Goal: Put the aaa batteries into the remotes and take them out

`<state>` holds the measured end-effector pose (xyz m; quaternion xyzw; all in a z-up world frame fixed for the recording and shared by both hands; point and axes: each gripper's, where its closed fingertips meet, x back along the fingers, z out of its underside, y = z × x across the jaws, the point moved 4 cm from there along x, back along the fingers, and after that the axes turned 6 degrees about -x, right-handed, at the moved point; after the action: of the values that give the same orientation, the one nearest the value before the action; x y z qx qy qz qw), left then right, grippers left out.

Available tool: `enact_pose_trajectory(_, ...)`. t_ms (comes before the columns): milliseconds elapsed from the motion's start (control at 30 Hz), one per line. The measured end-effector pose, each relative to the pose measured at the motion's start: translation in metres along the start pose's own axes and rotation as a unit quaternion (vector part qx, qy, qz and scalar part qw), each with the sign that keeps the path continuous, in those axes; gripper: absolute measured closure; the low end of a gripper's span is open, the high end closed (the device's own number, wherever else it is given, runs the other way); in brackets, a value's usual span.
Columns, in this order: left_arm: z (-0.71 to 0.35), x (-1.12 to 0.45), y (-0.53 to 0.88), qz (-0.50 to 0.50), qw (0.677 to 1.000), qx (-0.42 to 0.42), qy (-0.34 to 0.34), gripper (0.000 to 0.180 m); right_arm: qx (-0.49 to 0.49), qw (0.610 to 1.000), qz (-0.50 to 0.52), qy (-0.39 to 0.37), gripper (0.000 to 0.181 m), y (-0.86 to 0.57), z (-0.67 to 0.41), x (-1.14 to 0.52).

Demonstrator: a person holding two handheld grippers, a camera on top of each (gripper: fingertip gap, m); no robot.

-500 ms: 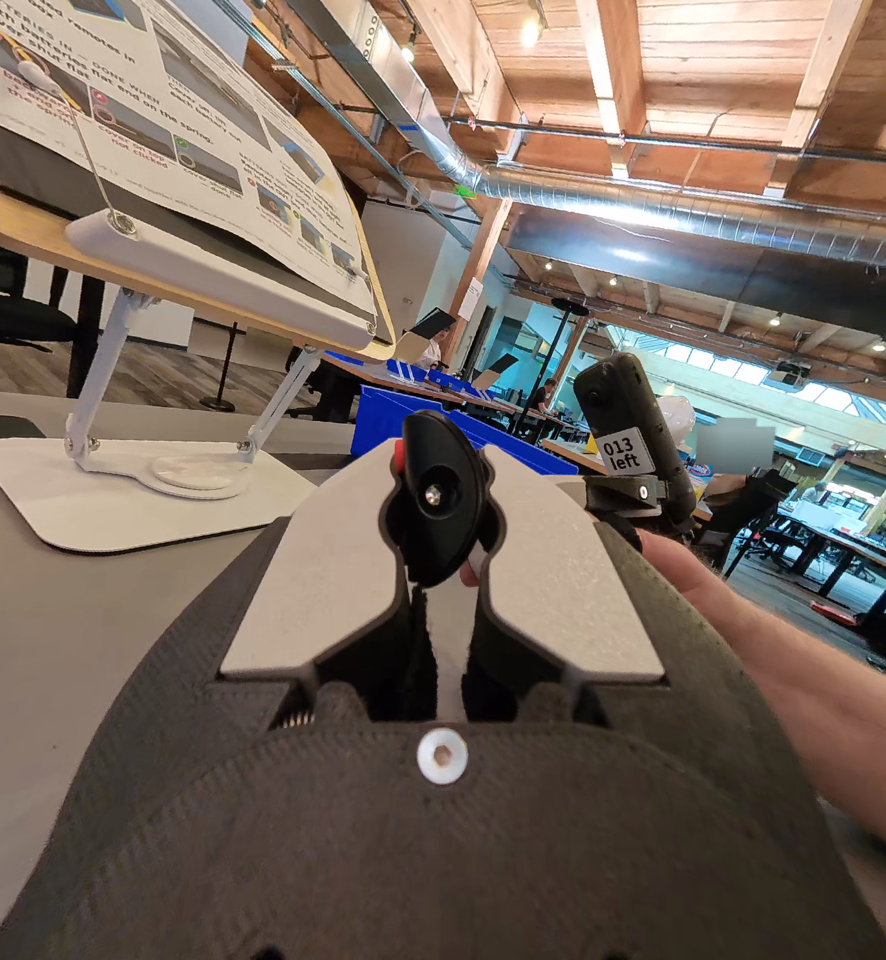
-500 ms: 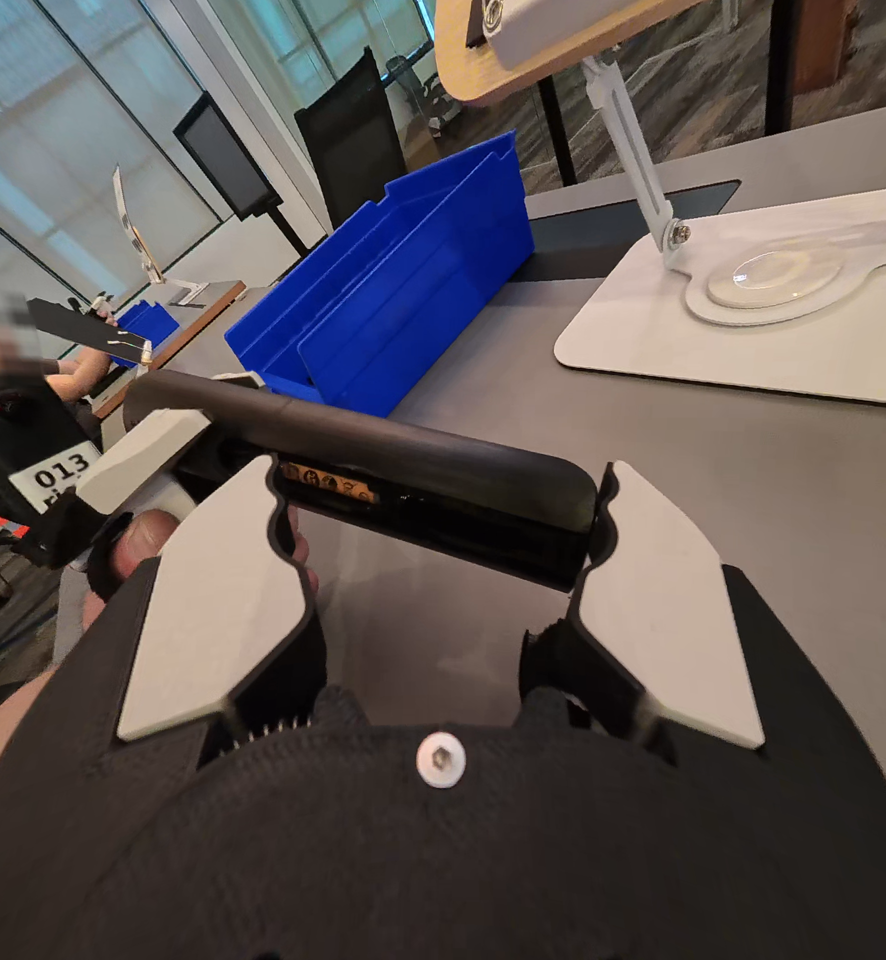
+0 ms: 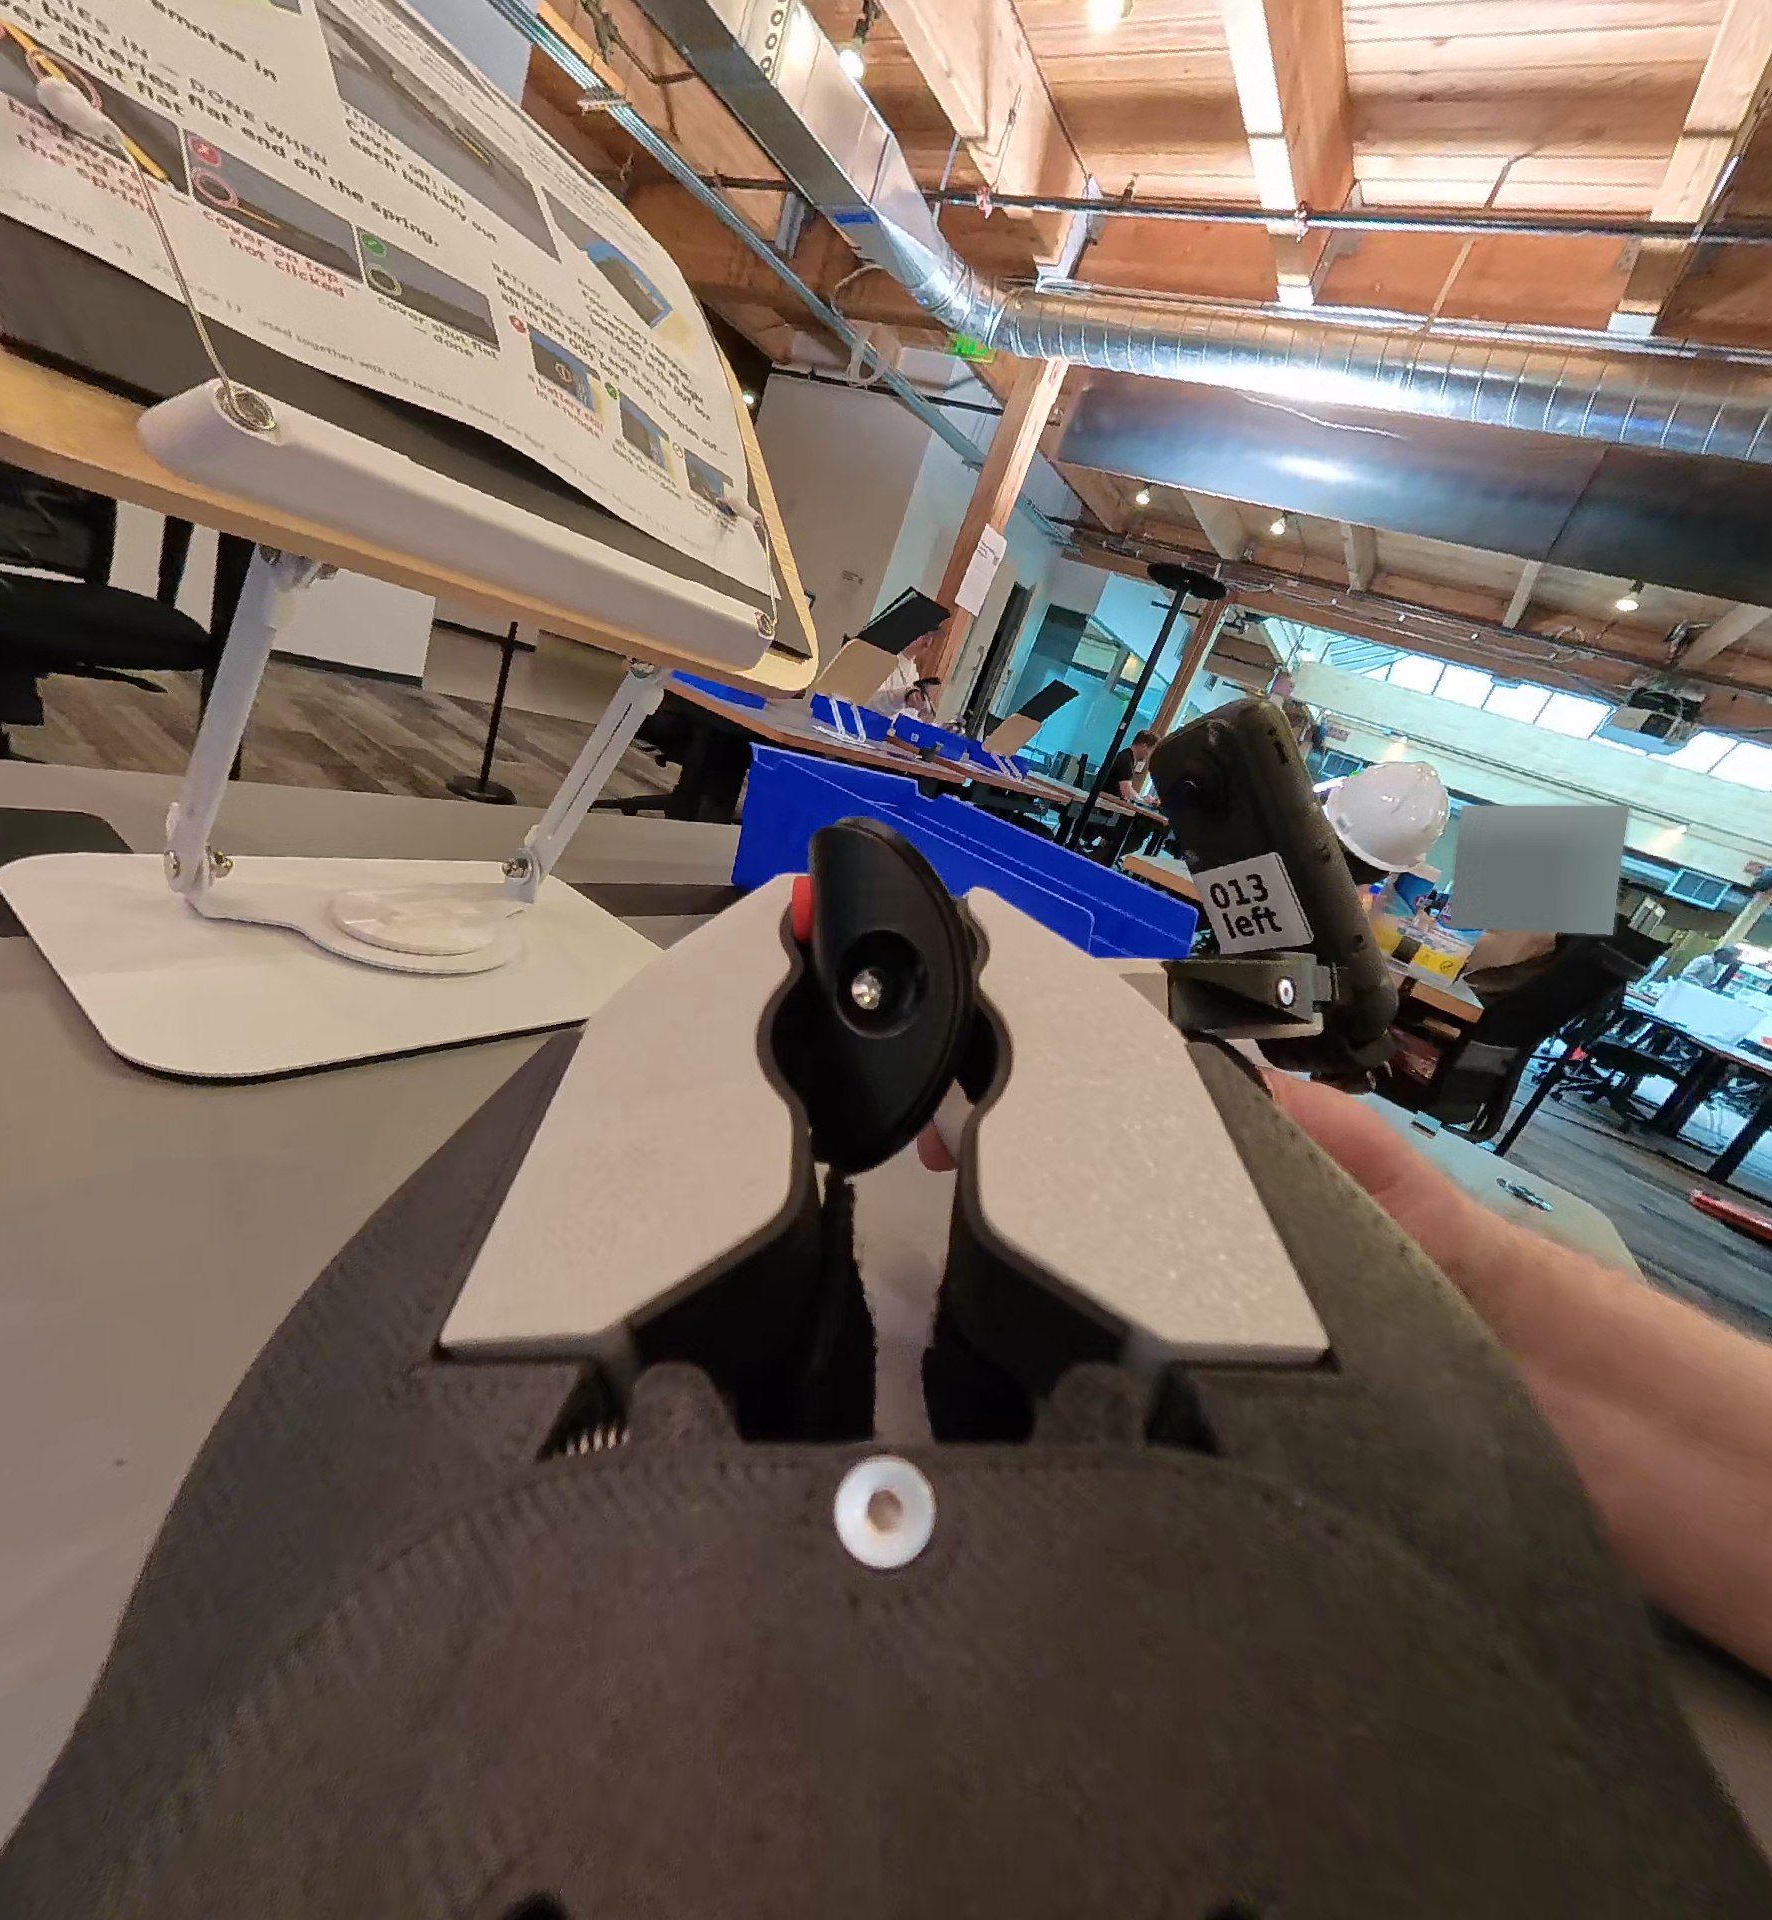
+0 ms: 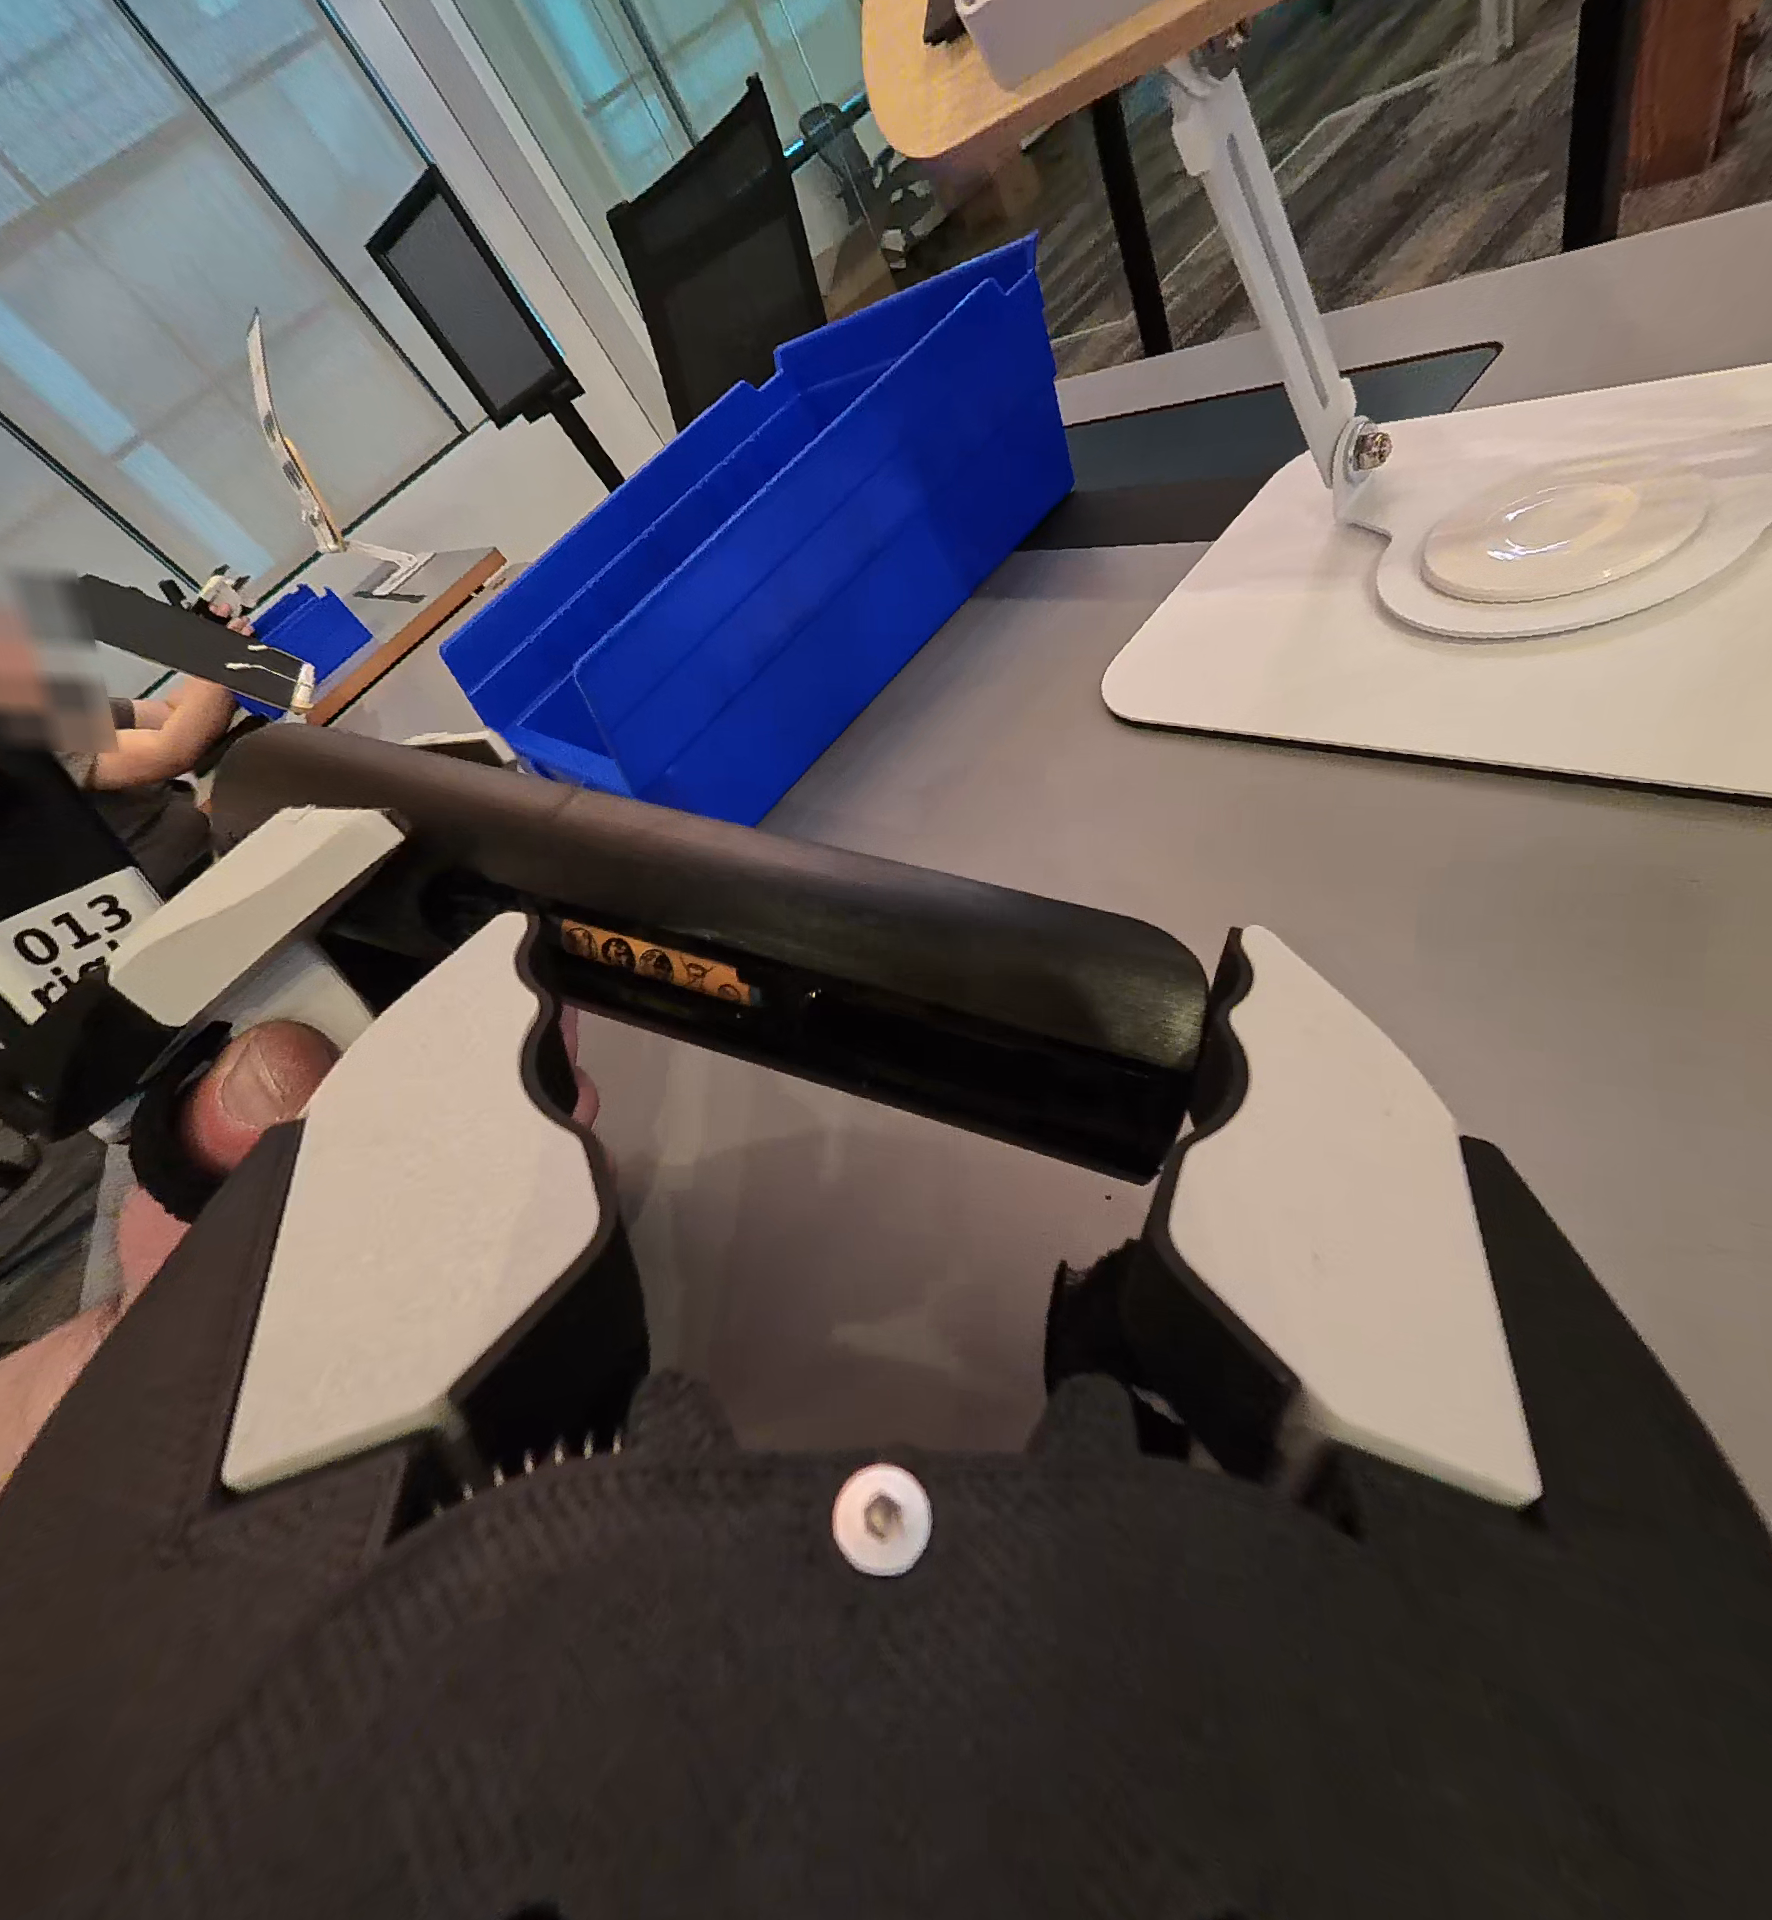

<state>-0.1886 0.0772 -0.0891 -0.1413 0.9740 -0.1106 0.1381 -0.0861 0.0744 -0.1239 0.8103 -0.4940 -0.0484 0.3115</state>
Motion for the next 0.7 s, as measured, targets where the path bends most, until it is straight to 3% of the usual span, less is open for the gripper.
enact_pose_trajectory(700,0.010,-0.002,0.005,-0.006,0.999,0.047,0.002,0.156,0.021,1.000,0.005,-0.005,0.072,-0.010,0.000,0.002)
